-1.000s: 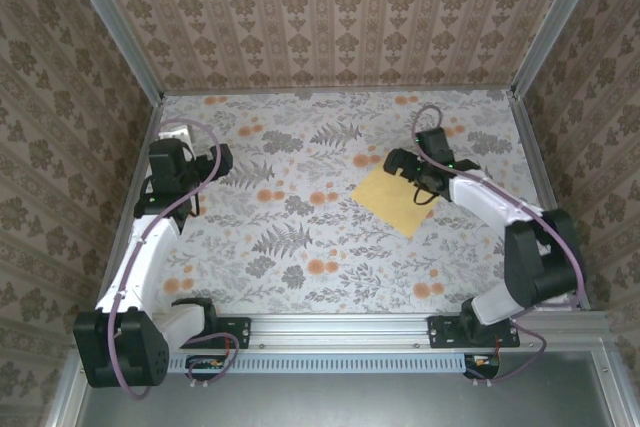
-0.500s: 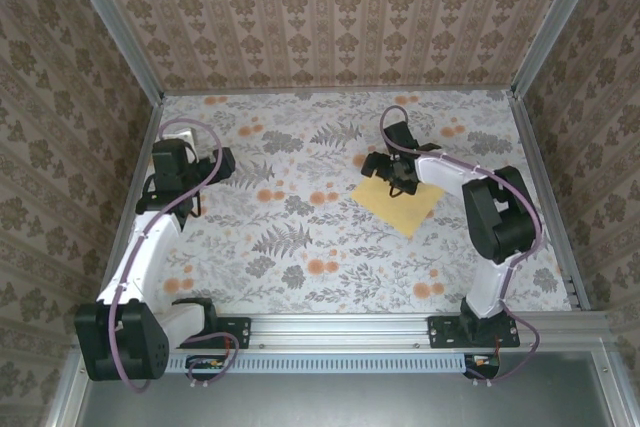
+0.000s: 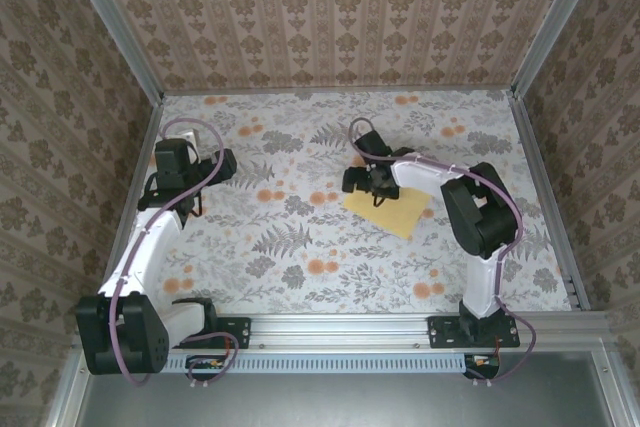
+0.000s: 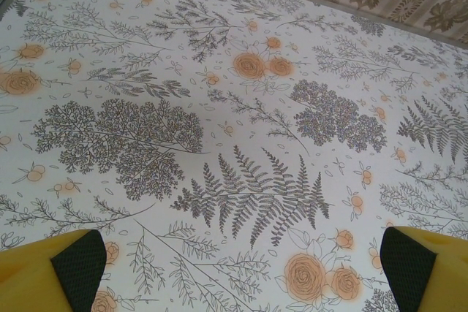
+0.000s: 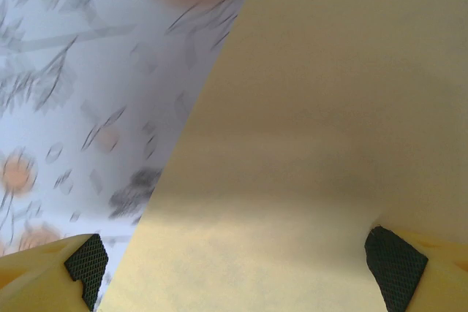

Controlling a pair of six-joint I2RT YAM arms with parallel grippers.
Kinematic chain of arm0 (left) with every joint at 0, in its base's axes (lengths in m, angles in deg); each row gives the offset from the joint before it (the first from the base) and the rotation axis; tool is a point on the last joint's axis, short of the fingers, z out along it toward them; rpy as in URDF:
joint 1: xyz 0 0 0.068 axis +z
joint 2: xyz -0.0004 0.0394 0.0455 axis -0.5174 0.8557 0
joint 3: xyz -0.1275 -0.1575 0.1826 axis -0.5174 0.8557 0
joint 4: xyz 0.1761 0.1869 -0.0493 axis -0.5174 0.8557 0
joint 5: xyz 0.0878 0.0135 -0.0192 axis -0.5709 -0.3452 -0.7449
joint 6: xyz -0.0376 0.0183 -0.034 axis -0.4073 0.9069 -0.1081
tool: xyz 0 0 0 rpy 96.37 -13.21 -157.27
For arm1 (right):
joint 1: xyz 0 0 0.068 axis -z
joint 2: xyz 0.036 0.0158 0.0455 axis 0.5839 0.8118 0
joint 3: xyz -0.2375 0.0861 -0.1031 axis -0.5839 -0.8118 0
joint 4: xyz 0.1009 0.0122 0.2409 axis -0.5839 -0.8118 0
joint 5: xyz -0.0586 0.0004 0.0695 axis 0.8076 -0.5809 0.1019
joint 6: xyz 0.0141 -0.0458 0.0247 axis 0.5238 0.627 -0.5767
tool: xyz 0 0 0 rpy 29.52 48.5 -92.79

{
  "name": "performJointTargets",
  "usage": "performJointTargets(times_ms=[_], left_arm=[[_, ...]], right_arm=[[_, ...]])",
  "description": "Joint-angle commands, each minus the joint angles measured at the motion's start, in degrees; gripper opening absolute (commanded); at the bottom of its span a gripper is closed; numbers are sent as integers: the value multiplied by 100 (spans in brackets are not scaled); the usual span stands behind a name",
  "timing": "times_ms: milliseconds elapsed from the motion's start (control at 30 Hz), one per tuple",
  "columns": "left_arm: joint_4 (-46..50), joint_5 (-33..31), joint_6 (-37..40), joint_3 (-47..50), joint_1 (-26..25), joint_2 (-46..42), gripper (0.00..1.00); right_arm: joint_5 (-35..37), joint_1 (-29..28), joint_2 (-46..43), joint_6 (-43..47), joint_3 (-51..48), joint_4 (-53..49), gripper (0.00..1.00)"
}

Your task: Fold a paper plane with a square sheet of paper (pick it up from the middle)

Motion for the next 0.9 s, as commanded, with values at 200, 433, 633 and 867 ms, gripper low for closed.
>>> performJointTargets(times_ms=[200, 433, 633, 867], left_arm=[[178, 36, -141, -101, -21, 54, 100], [389, 230, -279, -193, -94, 73, 100], [518, 224, -451, -187, -125, 97, 100], [452, 77, -448, -156, -131, 123, 100]], right_arm=[[-959, -1131, -794, 1342, -1411, -834, 96], [358, -1069, -1637, 535, -611, -1958, 100], [825, -869, -1407, -352, -514, -2367, 100], [677, -844, -877, -619, -353, -2423, 98]])
